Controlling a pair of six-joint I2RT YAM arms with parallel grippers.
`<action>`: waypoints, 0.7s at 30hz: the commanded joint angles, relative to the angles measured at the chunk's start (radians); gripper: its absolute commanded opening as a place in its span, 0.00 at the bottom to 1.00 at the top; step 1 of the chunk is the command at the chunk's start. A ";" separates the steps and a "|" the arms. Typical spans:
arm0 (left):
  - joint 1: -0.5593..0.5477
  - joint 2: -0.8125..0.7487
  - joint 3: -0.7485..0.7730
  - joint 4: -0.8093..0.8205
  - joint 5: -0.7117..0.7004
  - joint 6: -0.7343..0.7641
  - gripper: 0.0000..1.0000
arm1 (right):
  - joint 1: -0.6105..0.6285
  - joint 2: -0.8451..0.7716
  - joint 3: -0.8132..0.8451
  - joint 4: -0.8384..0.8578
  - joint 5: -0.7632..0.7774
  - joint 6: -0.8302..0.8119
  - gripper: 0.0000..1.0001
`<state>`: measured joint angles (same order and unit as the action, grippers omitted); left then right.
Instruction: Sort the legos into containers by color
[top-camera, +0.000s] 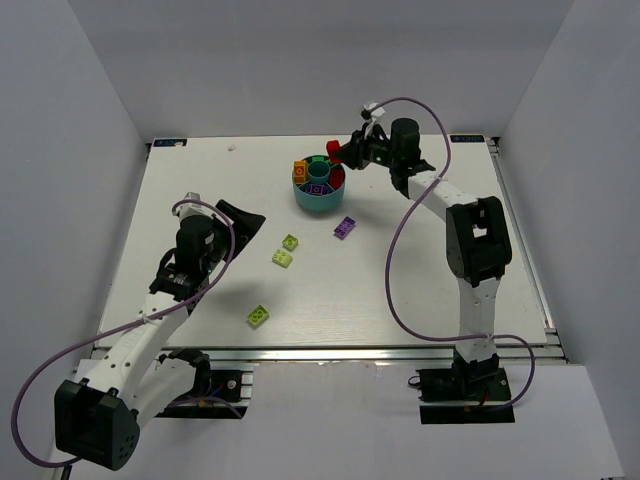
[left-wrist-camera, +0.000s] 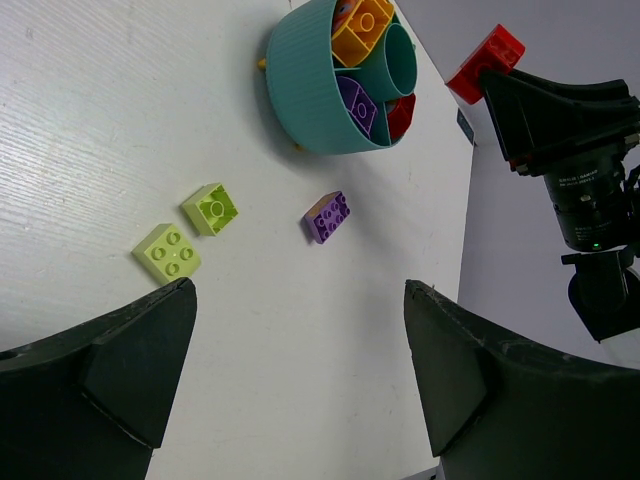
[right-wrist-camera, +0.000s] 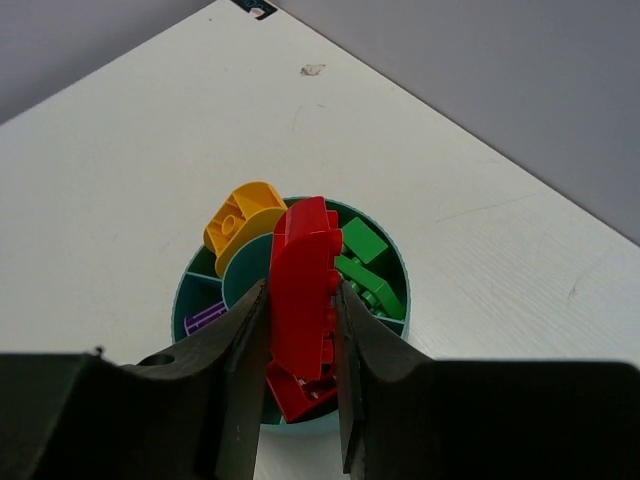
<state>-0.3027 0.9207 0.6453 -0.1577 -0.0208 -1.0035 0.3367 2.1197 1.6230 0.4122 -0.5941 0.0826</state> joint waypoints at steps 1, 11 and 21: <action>0.004 -0.023 -0.006 -0.006 -0.011 0.000 0.94 | -0.010 0.011 0.021 0.036 -0.084 -0.136 0.00; 0.004 -0.026 -0.015 -0.013 -0.016 -0.004 0.94 | -0.025 0.108 0.112 0.022 -0.112 -0.172 0.00; 0.005 -0.017 -0.015 -0.013 -0.014 -0.004 0.94 | -0.031 0.137 0.135 0.020 -0.113 -0.175 0.00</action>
<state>-0.3027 0.9142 0.6315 -0.1658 -0.0216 -1.0039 0.3088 2.2471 1.7058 0.4061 -0.6891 -0.0681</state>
